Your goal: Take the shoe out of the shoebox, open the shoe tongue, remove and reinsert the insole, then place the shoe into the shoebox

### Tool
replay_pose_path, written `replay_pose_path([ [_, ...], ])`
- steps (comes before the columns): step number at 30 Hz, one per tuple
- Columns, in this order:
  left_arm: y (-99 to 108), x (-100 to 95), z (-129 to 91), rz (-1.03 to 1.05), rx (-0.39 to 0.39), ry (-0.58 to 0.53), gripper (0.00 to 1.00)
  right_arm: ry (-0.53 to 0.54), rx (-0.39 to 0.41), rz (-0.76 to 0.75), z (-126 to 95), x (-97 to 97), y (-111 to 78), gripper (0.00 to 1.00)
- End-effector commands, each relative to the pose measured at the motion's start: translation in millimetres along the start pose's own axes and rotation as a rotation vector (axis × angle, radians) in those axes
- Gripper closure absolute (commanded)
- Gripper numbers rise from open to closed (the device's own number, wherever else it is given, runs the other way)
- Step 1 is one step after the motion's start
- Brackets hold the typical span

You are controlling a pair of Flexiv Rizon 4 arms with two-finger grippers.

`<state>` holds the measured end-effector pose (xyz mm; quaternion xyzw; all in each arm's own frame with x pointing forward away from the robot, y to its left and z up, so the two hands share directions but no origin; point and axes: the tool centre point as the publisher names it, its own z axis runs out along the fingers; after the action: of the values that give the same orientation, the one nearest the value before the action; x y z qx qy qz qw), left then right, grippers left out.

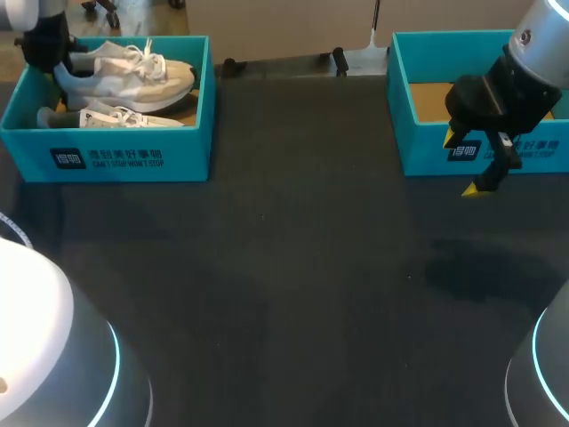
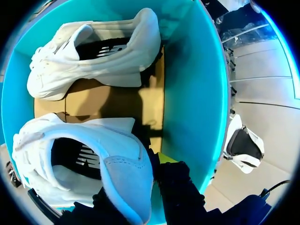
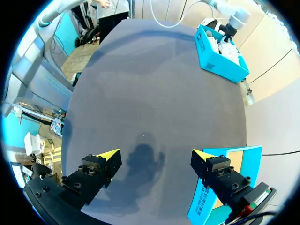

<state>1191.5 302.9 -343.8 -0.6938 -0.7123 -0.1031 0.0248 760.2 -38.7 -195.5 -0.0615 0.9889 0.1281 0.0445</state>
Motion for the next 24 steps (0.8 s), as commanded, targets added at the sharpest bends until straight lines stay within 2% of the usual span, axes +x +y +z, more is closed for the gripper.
replay_pose_path([
  [1,4.1,1.4,5.2,0.003,0.015,0.008,1.00,0.001,0.004,0.001,1.5,-1.0,1.0,0.00],
  [11,7.3,0.8,18.8,-0.008,0.020,0.043,1.00,0.001,0.004,0.001,1.5,-1.0,1.0,0.00],
  [24,11.4,-2.4,36.9,0.011,0.068,0.045,1.00,0.001,0.004,0.001,1.5,-1.0,1.0,0.00],
])
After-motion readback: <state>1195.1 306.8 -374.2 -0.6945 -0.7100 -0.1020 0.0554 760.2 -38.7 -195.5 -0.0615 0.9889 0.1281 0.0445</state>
